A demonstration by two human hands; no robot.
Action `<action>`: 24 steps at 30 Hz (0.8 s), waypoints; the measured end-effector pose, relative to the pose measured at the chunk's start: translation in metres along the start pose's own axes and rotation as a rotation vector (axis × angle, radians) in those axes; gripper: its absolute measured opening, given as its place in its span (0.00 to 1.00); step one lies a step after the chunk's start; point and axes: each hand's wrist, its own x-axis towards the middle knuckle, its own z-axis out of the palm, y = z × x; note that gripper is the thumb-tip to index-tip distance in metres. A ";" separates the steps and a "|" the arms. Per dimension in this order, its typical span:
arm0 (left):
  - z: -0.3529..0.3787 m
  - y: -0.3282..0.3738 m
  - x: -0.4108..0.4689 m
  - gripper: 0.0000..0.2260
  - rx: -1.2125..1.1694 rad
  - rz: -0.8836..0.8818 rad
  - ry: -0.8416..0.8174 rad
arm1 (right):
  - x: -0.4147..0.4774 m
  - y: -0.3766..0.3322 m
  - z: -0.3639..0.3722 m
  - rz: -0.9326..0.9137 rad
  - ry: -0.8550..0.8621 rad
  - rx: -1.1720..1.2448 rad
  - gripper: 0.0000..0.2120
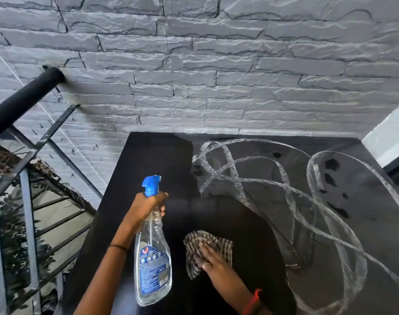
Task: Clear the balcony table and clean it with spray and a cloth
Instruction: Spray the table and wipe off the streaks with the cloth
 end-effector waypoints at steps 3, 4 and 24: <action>-0.001 0.006 0.008 0.07 0.006 0.006 -0.032 | -0.036 0.037 0.005 0.010 0.104 -0.047 0.17; -0.001 0.008 0.009 0.07 0.012 0.010 -0.043 | -0.043 0.050 0.000 0.044 0.123 -0.054 0.18; 0.003 0.030 0.044 0.06 0.062 -0.017 -0.002 | 0.069 0.013 -0.023 0.060 -0.060 -0.005 0.21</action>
